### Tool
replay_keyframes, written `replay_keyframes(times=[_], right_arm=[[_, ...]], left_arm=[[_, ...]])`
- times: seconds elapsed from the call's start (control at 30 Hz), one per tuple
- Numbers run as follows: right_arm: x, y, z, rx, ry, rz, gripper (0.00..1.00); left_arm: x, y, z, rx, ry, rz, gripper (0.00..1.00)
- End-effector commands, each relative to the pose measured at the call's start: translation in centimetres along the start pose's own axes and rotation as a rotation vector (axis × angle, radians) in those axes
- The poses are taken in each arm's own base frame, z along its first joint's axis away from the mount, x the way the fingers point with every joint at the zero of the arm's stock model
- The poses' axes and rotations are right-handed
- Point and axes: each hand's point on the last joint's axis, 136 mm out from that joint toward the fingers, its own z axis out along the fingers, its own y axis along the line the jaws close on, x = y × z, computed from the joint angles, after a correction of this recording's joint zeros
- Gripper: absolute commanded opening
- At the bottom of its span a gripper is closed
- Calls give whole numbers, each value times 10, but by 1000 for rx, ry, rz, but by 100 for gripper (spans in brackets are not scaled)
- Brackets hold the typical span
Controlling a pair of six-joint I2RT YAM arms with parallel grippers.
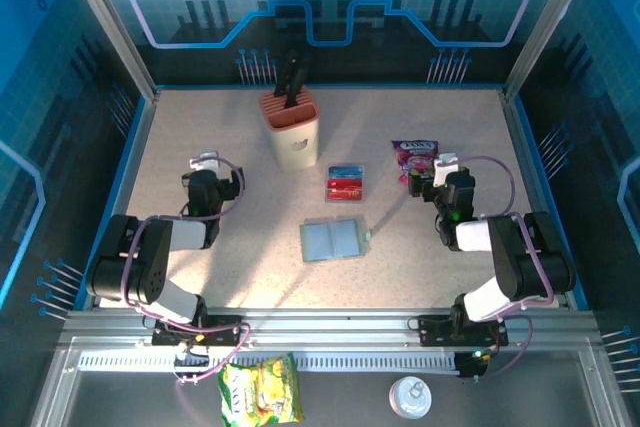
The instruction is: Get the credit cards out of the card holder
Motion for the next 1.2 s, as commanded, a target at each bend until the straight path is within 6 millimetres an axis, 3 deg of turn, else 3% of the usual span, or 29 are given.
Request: replay_keyframes(times=[0.0,0.33,0.5,0.73,1.17], right_arm=[[-12,-3,0,1,-55,23,100],[-12,-3,0,0,-55,22,100],[-13,-3,0,-2,-55,19,100],[-13,15,3,-101,-39,-23,100],[-13,16,3,-107,-40,-24,100]], left_arm=[[-14,-9,-4,80,-96,-30,99],[-16,-9,0,66,-92,-24,99],[-16,-21,-2,106,-94,16,99],[-15,-21,-2,107,-92,16,99],[-16,-21,-2,107,-92,15,99]])
